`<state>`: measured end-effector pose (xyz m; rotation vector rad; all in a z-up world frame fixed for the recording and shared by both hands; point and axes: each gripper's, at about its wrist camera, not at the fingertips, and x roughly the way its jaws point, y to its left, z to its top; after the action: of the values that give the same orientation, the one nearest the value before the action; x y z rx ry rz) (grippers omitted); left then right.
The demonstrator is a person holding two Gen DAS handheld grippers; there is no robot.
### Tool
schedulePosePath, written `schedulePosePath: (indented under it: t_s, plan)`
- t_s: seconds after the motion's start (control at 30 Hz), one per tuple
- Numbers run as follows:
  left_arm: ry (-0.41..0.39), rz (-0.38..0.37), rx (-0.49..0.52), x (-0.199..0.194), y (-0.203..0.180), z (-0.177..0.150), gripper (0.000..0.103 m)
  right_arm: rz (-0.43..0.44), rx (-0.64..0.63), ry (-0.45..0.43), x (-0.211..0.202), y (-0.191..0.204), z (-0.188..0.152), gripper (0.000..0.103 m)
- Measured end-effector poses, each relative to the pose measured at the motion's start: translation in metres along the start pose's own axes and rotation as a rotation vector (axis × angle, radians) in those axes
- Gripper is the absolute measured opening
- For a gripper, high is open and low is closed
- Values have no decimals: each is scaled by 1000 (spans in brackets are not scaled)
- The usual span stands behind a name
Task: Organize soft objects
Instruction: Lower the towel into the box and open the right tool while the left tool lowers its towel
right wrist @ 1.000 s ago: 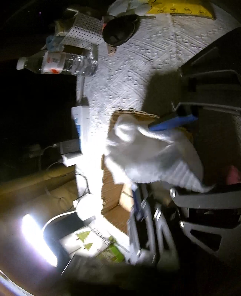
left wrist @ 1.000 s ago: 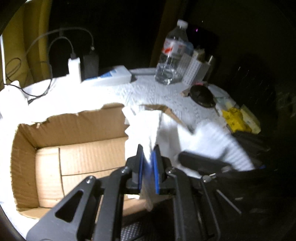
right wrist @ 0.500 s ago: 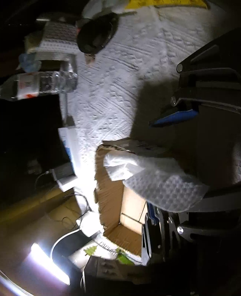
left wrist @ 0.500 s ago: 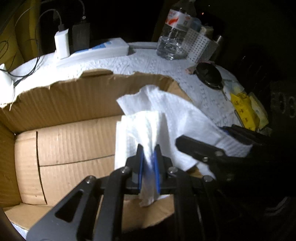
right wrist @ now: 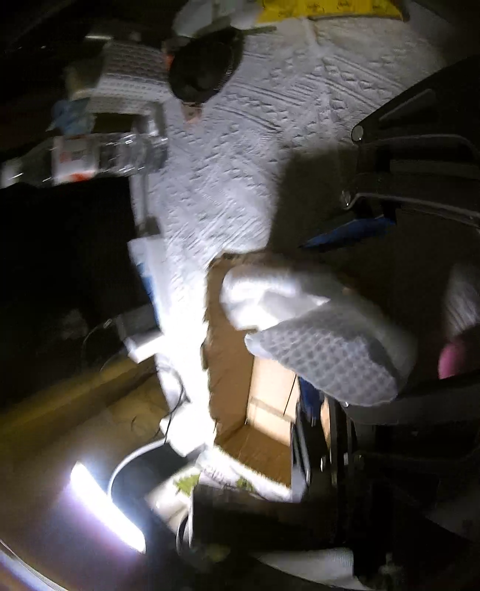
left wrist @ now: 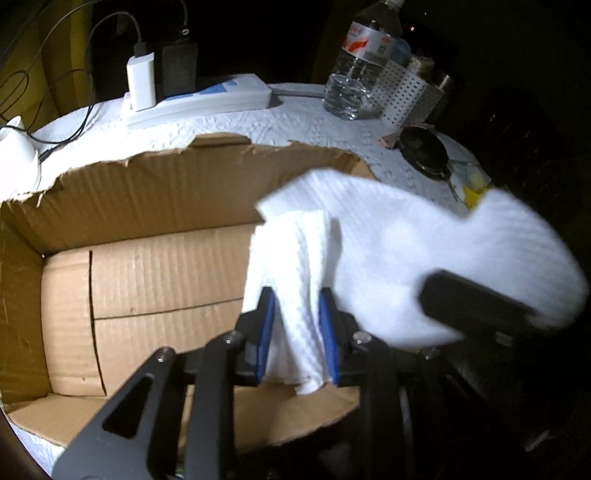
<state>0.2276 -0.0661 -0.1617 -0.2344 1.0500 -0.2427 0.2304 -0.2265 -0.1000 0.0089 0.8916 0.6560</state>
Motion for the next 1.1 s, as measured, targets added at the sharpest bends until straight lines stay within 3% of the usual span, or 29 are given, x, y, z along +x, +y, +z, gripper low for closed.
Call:
schedulePosePath:
  t_s: [0.3, 0.5, 0.57, 0.63, 0.67, 0.87, 1.03, 1.07, 1.1]
  plan:
    - [-21, -20, -5, -8, 2, -3, 26, 8, 16, -75, -28, 4, 6, 60]
    - [-71, -56, 15, -29, 2, -7, 27, 1, 38, -65, -12, -2, 14, 60]
    - [-84, -65, 26, -35, 1, -7, 34, 4, 44, -54, -1, -2, 17, 60]
    - [-100, -80, 28, -43, 1, -8, 66, -2, 45, -43, 7, -3, 18, 60]
    - [-115, -91, 24, -47, 2, -9, 70, -8, 44, -35, 11, -3, 18, 60]
    - [-134, -111, 46, -52, 1, -7, 73, -12, 45, -24, 20, 0, 23, 60]
    - [-86, -39, 35, -24, 3, 3, 73, -4, 36, -33, 12, 5, 28, 61]
    - [-72, -24, 25, -19, 4, 5, 73, -3, 34, -36, 10, 6, 29, 63]
    - [-59, -15, 14, -14, 5, 6, 73, 0, 25, -42, 8, 8, 30, 72]
